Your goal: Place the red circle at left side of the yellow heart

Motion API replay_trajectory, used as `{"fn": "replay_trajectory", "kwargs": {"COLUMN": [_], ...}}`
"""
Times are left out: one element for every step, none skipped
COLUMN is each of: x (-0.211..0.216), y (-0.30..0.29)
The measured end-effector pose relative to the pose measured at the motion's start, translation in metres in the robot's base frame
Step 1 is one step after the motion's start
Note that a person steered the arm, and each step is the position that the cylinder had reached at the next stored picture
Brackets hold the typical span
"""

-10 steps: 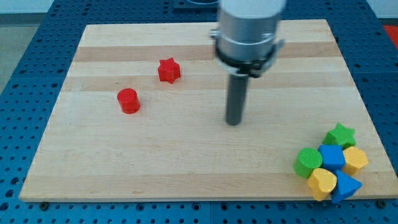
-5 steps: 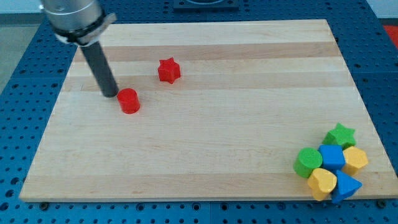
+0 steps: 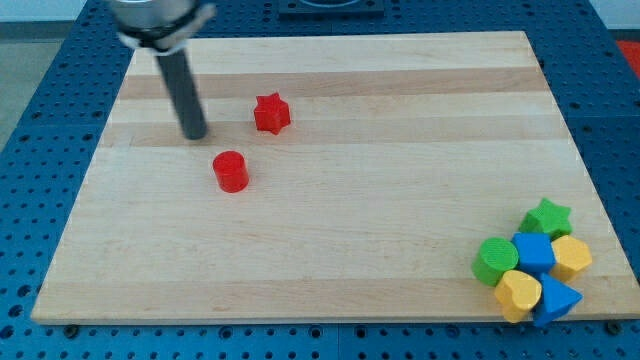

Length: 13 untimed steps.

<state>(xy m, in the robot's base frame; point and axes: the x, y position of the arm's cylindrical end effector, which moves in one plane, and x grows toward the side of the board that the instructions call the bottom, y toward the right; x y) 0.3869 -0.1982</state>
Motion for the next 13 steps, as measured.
{"fn": "replay_trajectory", "kwargs": {"x": [0.032, 0.064, 0.091, 0.095, 0.094, 0.079, 0.069, 0.069, 0.069, 0.079, 0.079, 0.065, 0.060], "y": [-0.017, 0.041, 0.117, 0.158, 0.158, 0.155, 0.155, 0.162, 0.200, 0.244, 0.248, 0.256, 0.293]}}
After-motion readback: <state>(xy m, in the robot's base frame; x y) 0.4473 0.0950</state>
